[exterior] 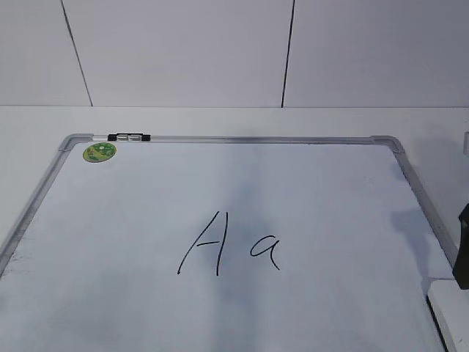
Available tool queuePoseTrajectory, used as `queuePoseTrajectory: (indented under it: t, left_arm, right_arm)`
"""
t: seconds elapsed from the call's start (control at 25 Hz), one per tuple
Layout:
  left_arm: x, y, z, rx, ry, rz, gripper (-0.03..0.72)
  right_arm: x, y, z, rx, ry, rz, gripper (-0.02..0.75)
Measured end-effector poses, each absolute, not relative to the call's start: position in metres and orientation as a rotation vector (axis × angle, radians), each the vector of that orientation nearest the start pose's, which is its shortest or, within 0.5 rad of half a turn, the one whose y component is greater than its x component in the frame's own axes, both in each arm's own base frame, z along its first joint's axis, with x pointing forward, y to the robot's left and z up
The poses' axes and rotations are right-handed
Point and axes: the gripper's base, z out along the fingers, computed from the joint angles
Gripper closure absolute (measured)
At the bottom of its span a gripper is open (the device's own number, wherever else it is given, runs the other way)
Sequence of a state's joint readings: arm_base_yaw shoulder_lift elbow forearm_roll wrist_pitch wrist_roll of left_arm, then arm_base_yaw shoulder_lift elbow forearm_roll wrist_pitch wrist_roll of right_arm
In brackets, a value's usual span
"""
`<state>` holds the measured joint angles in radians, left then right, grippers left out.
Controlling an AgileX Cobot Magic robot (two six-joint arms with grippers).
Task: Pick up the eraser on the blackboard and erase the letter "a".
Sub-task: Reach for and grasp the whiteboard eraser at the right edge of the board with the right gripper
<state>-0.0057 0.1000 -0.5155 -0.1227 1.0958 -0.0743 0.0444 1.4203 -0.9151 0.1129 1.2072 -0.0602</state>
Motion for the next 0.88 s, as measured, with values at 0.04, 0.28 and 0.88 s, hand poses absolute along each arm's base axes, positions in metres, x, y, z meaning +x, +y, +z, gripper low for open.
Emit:
queuePoseTrajectory:
  t: [0.04, 0.28, 0.88]
  left_arm:
    - [0.0070, -0.0100, 0.2793, -0.070, 2.162, -0.197, 0.449]
    - [0.0070, -0.0103, 0.2793, -0.068, 2.162, -0.203, 0.448]
    - [0.0070, -0.0103, 0.2793, -0.068, 2.162, -0.204, 0.448]
  right_arm:
    - [0.2286, 0.0192, 0.2359, -0.103, 3.188, 0.158, 0.062]
    - [0.2286, 0.0167, 0.2357, -0.124, 3.190, 0.114, 0.155]
    - [0.2280, 0.0199, 0.2330, -0.099, 3.186, 0.046, 0.209]
